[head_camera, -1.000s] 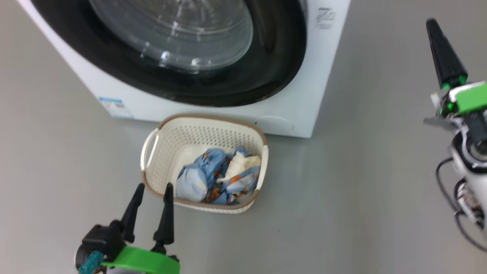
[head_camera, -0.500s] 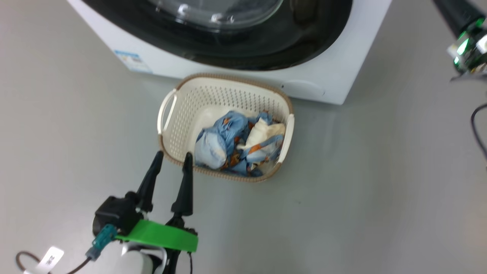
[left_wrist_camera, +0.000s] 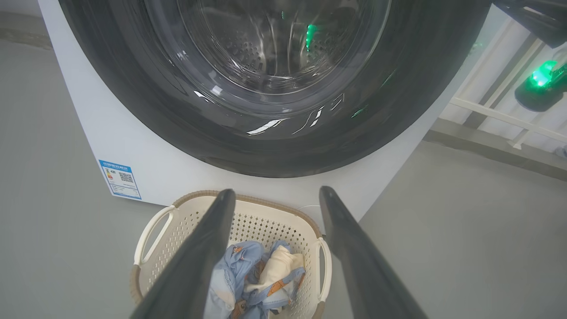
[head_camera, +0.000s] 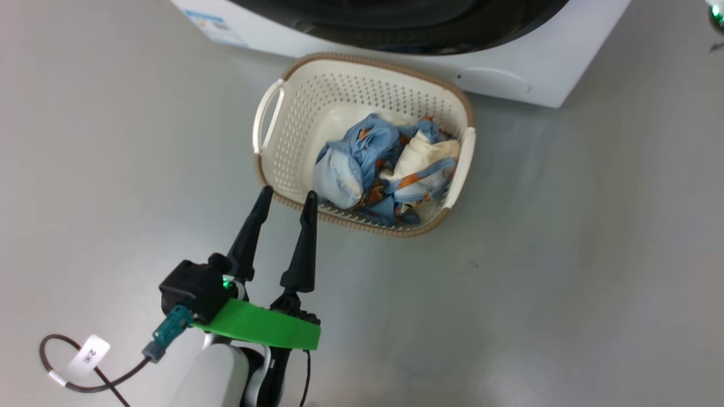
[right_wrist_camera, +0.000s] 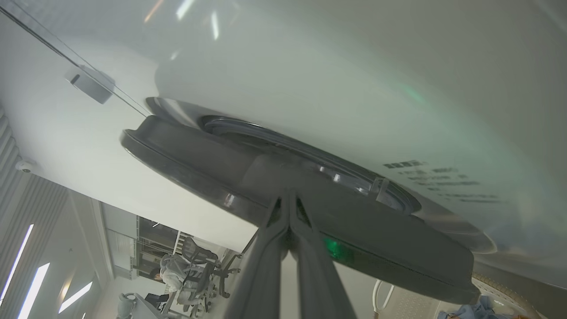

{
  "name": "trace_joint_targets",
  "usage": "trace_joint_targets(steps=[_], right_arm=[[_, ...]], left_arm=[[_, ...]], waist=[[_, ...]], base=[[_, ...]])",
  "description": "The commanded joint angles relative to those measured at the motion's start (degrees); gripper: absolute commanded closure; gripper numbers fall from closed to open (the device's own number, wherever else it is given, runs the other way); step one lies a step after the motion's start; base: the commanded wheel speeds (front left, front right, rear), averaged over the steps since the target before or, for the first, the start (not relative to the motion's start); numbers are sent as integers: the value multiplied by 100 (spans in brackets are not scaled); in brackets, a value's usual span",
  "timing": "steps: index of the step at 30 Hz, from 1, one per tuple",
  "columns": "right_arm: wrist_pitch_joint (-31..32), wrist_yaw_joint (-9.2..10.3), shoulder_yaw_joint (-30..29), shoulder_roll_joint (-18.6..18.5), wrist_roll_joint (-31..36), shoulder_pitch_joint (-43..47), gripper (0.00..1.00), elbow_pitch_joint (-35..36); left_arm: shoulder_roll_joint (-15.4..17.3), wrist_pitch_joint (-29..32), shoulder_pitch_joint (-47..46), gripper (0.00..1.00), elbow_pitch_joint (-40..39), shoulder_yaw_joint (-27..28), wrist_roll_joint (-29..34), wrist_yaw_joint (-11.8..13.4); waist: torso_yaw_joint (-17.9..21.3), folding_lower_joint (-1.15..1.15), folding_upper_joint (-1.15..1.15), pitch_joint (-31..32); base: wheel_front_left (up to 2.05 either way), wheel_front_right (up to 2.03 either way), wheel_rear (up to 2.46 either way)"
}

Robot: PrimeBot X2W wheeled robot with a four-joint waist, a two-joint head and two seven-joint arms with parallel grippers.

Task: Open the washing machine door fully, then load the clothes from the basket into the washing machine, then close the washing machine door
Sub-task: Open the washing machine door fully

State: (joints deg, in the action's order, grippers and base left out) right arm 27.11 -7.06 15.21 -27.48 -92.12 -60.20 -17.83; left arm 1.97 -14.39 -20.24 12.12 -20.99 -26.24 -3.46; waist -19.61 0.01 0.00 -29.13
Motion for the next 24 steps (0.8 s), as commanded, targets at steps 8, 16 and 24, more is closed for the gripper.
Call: trace_joint_targets(steps=[8, 16, 24], right_arm=[[95, -43, 145, 72, 280, -522, 100, 28], [98, -43, 310, 100, 389, -701, 100, -4], [116, -43, 449, 145, 316, -507, 100, 28]], left_arm=[[91, -61, -199, 0, -266, -44, -194, 95], [91, -61, -257, 0, -288, -118, -285, 132], [91, -61, -213, 0, -240, -120, -314, 147]], waist=[[-288, -1, 0, -416], [-346, -1, 0, -479], [-327, -1, 0, -275]], base=[[0, 0, 0], [0, 0, 0], [0, 0, 0]])
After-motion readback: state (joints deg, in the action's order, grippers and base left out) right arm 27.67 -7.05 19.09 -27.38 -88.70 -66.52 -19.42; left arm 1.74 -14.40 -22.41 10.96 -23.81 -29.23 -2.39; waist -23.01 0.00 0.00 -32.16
